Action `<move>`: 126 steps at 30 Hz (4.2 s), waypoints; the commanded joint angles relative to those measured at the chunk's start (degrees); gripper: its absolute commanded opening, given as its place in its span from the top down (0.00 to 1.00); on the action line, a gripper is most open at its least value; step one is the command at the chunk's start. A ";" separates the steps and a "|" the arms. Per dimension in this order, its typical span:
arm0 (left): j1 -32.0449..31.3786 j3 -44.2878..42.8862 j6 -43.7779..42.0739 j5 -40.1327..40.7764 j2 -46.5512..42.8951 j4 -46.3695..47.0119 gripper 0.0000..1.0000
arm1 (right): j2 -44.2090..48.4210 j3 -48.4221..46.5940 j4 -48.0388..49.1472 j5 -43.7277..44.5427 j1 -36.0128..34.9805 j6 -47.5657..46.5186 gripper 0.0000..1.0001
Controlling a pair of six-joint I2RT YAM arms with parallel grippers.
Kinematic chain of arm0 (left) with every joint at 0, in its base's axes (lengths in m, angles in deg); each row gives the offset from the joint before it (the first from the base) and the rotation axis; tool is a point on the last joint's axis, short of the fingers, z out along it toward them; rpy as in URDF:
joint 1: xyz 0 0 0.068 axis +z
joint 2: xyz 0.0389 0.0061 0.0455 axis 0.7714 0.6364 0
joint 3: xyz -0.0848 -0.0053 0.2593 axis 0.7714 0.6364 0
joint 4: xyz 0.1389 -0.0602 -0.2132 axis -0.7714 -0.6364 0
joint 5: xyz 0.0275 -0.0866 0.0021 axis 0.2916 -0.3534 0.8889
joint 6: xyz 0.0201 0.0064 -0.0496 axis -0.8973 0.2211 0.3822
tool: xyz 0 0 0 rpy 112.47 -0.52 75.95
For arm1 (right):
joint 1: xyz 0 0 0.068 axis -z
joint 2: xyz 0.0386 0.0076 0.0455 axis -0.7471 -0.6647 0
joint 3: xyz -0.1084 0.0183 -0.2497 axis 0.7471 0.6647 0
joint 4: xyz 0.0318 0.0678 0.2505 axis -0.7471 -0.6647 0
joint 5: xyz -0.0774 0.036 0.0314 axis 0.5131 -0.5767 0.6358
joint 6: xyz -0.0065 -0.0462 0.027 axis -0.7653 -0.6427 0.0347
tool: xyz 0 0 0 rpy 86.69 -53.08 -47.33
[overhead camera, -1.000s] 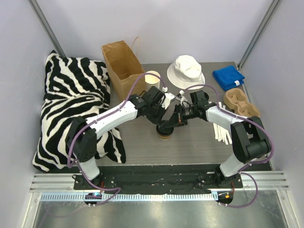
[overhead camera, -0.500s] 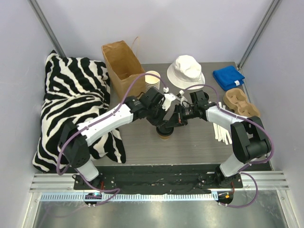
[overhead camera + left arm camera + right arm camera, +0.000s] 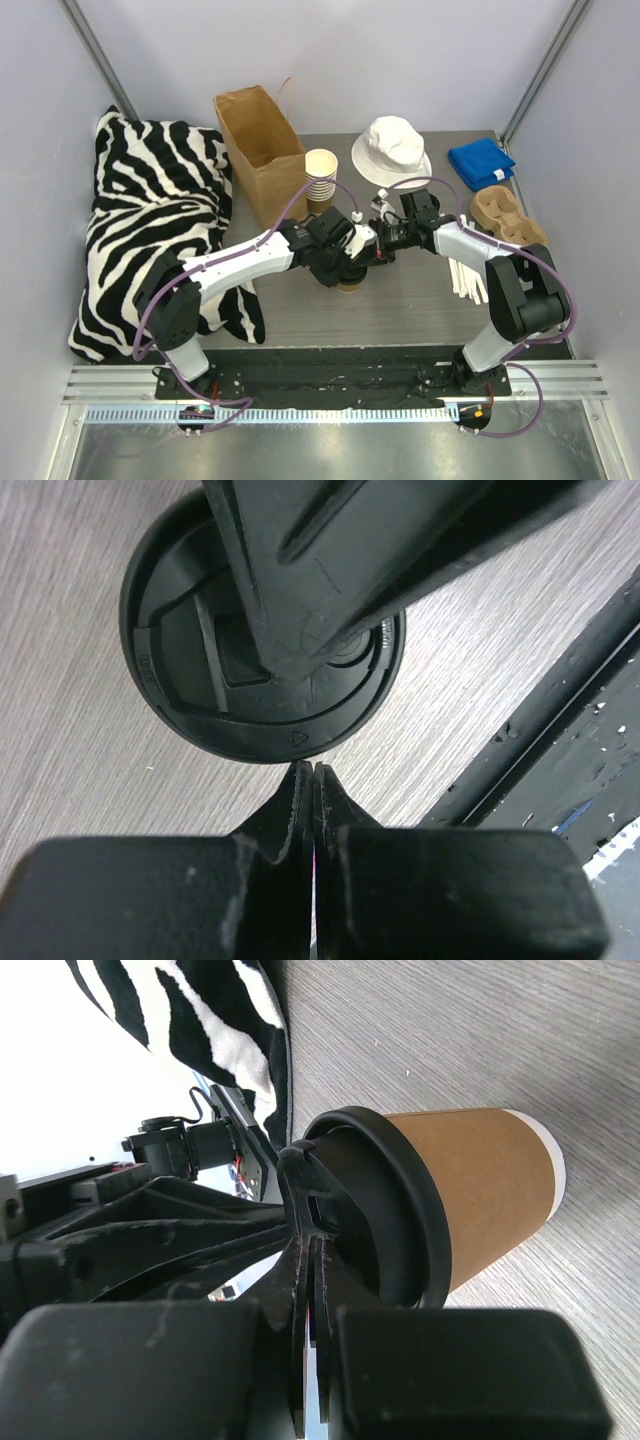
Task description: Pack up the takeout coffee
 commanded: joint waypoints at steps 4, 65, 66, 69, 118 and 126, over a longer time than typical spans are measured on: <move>0.11 -3.68 -1.18 0.52 -3.24 1.47 1.00 | -1.27 -0.09 -2.02 5.90 -0.27 -2.81 0.96; 23.91 -12.92 1.10 -26.28 -24.60 -6.61 0.15 | 6.65 -21.53 -24.26 38.74 -12.81 -23.81 0.00; 26.36 -12.30 1.63 -27.24 -25.13 -6.26 0.15 | 6.47 -21.80 -24.78 40.60 -14.14 -24.42 0.00; 29.54 -10.99 2.95 -28.39 -27.33 -6.26 0.15 | 4.63 -23.20 -26.27 46.83 -18.26 -26.19 0.00; 29.99 -8.78 5.24 -26.99 -27.43 -3.89 0.14 | -0.56 -20.83 -27.25 54.33 -26.72 -30.49 0.22; 30.08 -9.13 5.33 -26.90 -26.90 -4.06 0.14 | -0.21 -20.39 -27.42 55.12 -26.81 -30.93 0.22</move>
